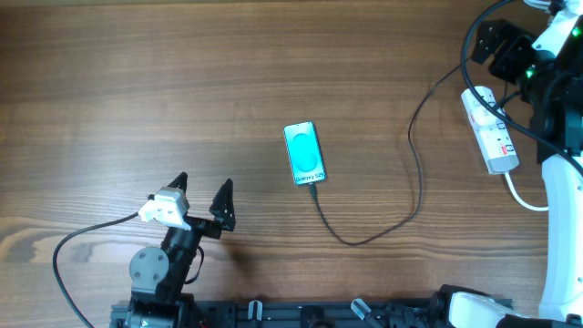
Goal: Plug charger to phone and switch on socket
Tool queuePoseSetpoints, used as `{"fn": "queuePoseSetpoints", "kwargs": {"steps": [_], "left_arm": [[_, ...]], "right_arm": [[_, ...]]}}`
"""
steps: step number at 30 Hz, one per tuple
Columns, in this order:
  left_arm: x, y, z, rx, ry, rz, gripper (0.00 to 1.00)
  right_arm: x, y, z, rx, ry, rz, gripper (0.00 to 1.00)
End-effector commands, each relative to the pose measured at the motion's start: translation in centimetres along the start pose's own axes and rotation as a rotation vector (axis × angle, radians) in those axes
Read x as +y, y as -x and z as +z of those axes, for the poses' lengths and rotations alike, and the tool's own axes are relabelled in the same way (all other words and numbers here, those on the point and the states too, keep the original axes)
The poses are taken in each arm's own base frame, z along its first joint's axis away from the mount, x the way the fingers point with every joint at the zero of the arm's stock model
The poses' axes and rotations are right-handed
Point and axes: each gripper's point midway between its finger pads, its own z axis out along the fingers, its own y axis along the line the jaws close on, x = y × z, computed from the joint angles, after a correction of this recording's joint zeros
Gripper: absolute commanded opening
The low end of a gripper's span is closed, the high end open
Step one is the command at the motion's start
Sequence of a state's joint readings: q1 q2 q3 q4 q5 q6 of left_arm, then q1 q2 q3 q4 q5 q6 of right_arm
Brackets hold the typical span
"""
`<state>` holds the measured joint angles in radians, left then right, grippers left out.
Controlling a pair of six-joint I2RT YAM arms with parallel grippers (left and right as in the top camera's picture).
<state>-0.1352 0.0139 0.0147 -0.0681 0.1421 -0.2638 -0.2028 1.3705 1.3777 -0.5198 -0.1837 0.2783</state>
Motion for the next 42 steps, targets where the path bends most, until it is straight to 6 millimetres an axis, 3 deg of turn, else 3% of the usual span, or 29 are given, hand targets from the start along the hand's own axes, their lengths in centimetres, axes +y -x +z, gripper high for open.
{"fn": "queuePoseSetpoints", "kwargs": {"steps": [1,11,21,24,29,35,42], "left_arm": [[0.5,0.0,0.0,-0.009,0.019,0.024,1.0],[0.5,0.0,0.0,-0.009,0.019,0.024,1.0],[0.5,0.0,0.0,-0.009,0.019,0.024,1.0],[0.5,0.0,0.0,-0.009,0.019,0.024,1.0],[0.5,0.0,0.0,-0.009,0.019,0.024,1.0],[0.5,0.0,0.0,-0.009,0.019,0.024,1.0],[0.5,0.0,0.0,-0.009,0.019,0.024,1.0]], "right_arm": [[0.4,-1.3,0.2,0.034,0.013,-0.015,1.0],[-1.3,-6.2,1.7,0.149,-0.019,0.007,1.0],[-2.4,-9.8,2.5,0.229,-0.04,0.021,1.0],[-2.4,-10.1,2.5,0.235,-0.041,0.021,1.0],[-0.5,-10.8,2.7,0.252,-0.001,-0.009,1.0],[3.5,-12.3,2.7,0.286,0.079,-0.071,1.0],[4.3,-13.6,2.8,0.31,0.097,-0.088,1.0]]}}
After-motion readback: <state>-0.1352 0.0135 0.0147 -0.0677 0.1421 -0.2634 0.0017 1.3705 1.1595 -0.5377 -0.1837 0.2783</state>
